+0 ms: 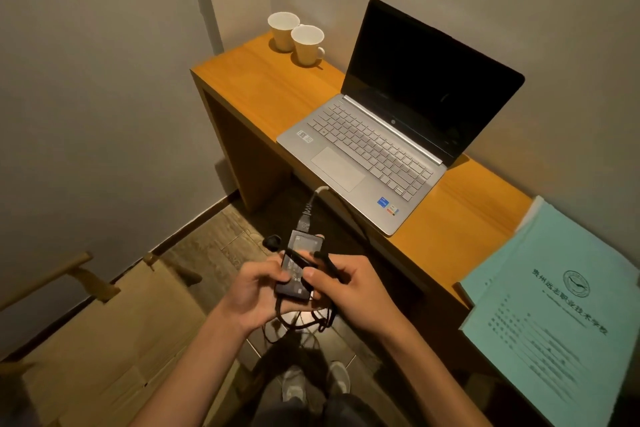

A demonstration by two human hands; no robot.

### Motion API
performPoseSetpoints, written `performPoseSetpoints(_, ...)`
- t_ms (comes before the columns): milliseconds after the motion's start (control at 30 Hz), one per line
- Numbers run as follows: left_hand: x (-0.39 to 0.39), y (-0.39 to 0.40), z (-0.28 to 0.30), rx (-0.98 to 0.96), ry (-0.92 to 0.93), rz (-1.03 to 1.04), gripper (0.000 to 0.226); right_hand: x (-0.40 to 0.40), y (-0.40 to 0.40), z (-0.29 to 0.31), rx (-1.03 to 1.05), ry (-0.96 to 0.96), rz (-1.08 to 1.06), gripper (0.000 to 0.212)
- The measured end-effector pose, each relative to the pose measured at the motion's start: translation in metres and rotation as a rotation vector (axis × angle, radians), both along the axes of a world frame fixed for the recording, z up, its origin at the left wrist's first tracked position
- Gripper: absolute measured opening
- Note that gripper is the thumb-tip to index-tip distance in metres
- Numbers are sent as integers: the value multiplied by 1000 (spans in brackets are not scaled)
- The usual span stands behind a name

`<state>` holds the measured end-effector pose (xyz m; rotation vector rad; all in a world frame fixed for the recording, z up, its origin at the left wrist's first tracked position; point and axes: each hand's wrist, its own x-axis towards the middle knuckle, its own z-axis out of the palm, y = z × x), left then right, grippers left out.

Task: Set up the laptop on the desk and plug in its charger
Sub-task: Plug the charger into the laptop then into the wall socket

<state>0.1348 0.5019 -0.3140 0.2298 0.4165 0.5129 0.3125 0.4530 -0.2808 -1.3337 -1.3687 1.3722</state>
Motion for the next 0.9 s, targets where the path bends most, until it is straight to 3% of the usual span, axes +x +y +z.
performPoseSetpoints(133,5,12,10,15,107,1,62,-3,-2,-8,2,-43,-4,15)
performPoseSetpoints(267,19,18,16,-1,191,133,9,-12,2,-11,76,-120,-51,21)
performPoseSetpoints(367,21,28,17,-26,161,228,19,-18,7,-13,101,-146,-136,22)
performPoseSetpoints(533,18,47,28,327,447,209,46,-21,14,-9,50,-47,-247,16)
performPoseSetpoints(667,18,74,42,532,692,239,26,-2,23,3,-26,-13,-468,32)
performPoseSetpoints(767,25,100,53,658,808,258,12,25,32,7,-56,-47,-594,33)
performPoseSetpoints(900,48,138,61,790,963,305,13,66,52,9,-73,-54,-734,29)
